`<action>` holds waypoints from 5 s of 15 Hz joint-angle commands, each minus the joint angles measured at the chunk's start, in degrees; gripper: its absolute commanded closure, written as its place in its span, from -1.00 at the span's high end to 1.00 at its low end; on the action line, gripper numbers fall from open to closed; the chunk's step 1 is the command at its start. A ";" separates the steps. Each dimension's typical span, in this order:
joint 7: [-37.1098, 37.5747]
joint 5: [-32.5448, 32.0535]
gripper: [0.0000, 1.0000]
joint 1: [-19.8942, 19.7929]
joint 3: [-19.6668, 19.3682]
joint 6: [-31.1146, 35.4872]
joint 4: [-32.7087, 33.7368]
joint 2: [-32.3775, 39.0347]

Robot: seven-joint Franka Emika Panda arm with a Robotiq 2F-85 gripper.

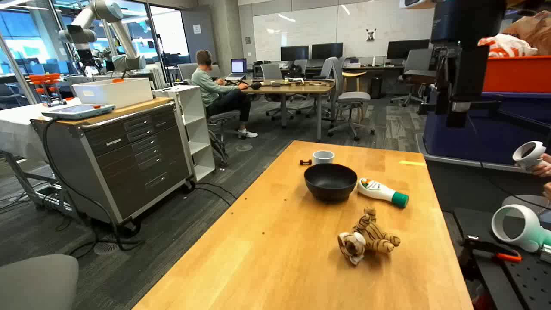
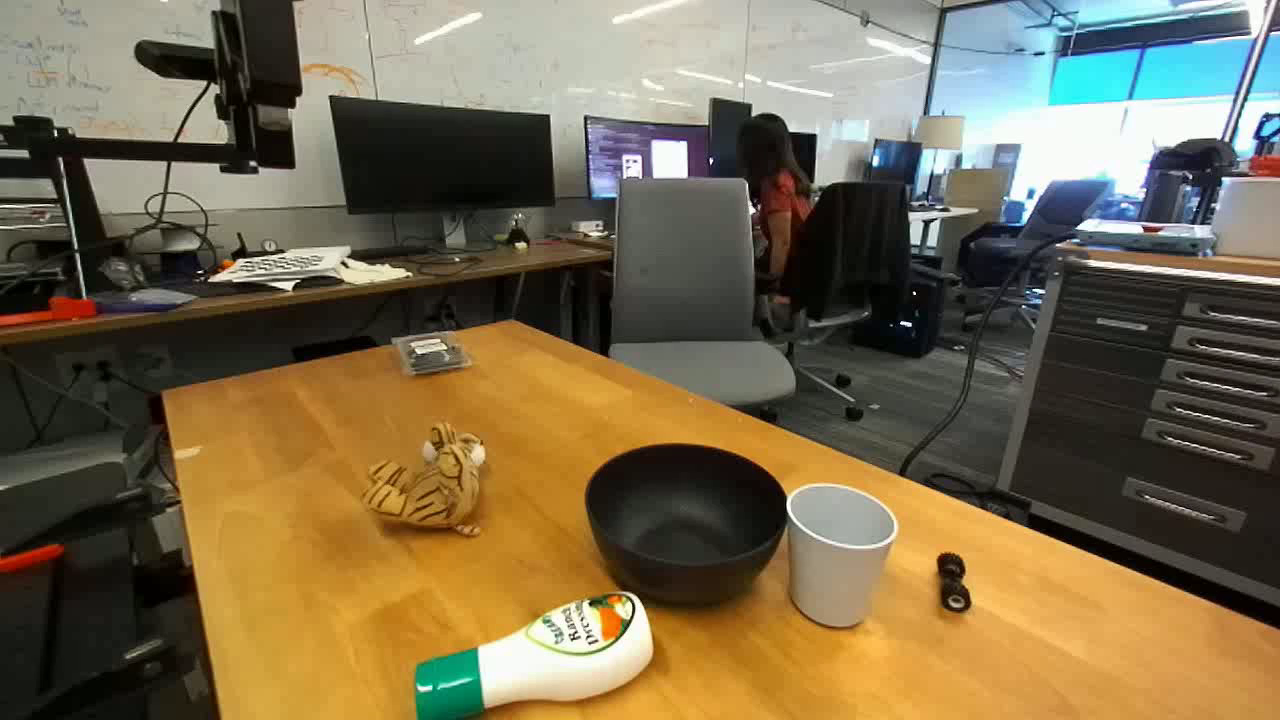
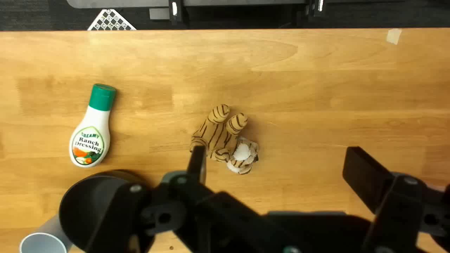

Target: Put the stuffed animal into the black bowl

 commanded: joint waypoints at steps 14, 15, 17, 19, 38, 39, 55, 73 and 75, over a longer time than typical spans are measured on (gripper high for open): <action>2.09 0.54 1.00 -0.32 -0.17 10.30 -2.33 0.27; 2.96 0.55 1.00 -0.50 -0.05 13.16 -2.76 0.86; 4.47 0.70 1.00 -0.73 0.05 19.61 -3.51 2.52; 6.10 -0.05 1.00 -1.29 0.34 22.34 -3.00 5.67; 19.20 -11.85 1.00 -5.92 -1.31 31.24 1.41 31.98; 19.07 -11.03 1.00 -5.78 -1.62 30.96 1.74 32.81; 18.20 -8.43 1.00 -4.53 -3.30 32.91 2.47 40.21; 19.34 -7.80 -0.02 -2.88 -5.00 43.16 5.04 46.13; 19.40 -8.03 -0.33 -2.78 -5.26 43.50 5.02 46.35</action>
